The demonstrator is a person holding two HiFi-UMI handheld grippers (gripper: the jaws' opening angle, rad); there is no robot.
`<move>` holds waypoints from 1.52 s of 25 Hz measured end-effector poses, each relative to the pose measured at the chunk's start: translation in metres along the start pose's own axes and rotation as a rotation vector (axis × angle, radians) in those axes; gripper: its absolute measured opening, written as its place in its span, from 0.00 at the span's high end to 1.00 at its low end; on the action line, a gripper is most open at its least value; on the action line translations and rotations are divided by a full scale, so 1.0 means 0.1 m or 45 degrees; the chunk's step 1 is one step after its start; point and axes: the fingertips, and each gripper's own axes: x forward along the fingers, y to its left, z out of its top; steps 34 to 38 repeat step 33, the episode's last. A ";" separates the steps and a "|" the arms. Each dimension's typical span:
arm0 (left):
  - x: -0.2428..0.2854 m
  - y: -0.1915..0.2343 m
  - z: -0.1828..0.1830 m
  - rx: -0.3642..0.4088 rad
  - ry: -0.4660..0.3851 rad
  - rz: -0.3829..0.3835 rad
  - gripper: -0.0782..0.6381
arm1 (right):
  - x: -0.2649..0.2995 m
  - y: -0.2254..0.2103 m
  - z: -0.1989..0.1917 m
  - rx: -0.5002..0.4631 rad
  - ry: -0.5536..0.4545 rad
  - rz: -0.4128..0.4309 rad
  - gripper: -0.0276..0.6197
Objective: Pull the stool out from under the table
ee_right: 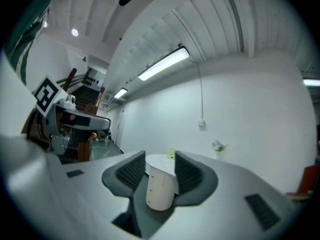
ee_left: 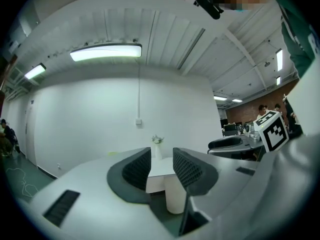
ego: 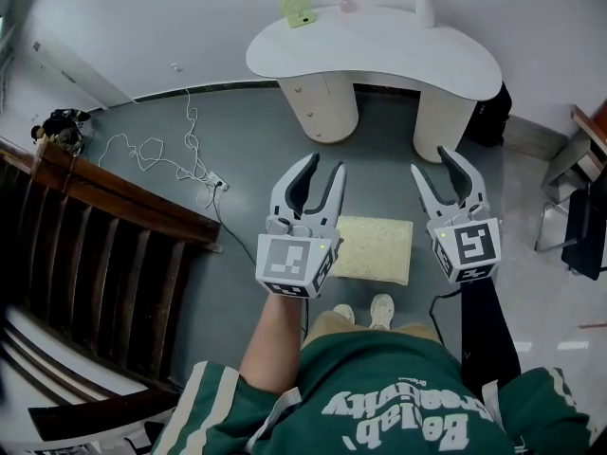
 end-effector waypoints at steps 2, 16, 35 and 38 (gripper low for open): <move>-0.01 0.02 0.00 0.023 0.002 0.002 0.89 | -0.01 0.03 0.05 -0.030 -0.017 0.005 0.95; -0.01 0.09 -0.05 -0.005 0.002 0.003 0.89 | 0.06 0.08 0.04 -0.027 -0.035 0.030 0.95; -0.05 0.19 -0.07 -0.002 0.004 0.036 0.89 | 0.08 0.14 0.07 -0.004 -0.048 0.049 0.95; -0.05 0.19 -0.07 -0.002 0.004 0.036 0.89 | 0.08 0.14 0.07 -0.004 -0.048 0.049 0.95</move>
